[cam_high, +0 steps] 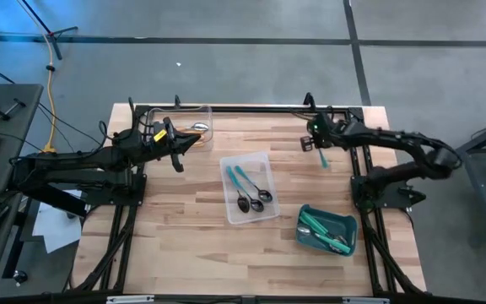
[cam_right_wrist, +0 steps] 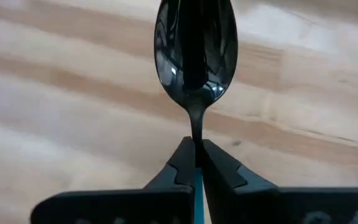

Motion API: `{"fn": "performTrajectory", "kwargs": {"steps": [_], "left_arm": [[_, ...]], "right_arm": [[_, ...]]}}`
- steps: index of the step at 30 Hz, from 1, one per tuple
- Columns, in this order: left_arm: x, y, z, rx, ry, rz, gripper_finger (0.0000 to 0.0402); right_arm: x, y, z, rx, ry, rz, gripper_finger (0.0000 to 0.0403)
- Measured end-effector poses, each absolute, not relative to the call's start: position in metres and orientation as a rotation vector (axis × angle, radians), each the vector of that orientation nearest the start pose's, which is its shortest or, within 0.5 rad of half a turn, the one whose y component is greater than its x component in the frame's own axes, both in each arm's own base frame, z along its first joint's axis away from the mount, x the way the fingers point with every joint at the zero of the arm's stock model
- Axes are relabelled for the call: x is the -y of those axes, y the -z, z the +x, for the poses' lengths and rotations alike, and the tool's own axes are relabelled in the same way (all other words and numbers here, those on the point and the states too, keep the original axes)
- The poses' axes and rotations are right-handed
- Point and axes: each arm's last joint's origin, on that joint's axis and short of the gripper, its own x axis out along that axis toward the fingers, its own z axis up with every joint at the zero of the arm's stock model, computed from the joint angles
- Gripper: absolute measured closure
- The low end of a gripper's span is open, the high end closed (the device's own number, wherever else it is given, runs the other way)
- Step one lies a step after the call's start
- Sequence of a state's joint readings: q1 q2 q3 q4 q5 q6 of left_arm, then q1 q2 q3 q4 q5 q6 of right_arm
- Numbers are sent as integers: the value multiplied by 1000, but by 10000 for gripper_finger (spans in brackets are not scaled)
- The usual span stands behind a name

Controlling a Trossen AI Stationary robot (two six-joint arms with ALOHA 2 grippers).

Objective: Sort silverware by color (type)
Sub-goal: Put the blue spoon into the white transparent bin

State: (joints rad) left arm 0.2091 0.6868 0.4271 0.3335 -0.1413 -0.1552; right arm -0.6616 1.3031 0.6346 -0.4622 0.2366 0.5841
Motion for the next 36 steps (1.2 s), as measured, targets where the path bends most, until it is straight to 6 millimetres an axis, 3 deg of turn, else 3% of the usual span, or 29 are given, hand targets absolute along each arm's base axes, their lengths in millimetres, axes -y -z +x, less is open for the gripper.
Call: {"fn": "performTrajectory", "kwargs": {"steps": [8, 20, 27, 30, 36], "left_arm": [[-38, -273, 160, 101, -344, -151, 401], [-38, -273, 160, 101, -344, -151, 401], [-38, -274, 160, 108, -343, -151, 401], [-38, -274, 160, 111, -342, -164, 401], [-38, -274, 160, 114, -342, -178, 401]], "right_arm": [[94, -200, 179, -749, 1035, 572, 402], [33, -205, 191, -790, 825, 417, 403], [17, -206, 182, -839, 759, 369, 403], [15, -195, 170, -828, 736, 392, 403], [13, -189, 157, -640, 610, 488, 403]]}}
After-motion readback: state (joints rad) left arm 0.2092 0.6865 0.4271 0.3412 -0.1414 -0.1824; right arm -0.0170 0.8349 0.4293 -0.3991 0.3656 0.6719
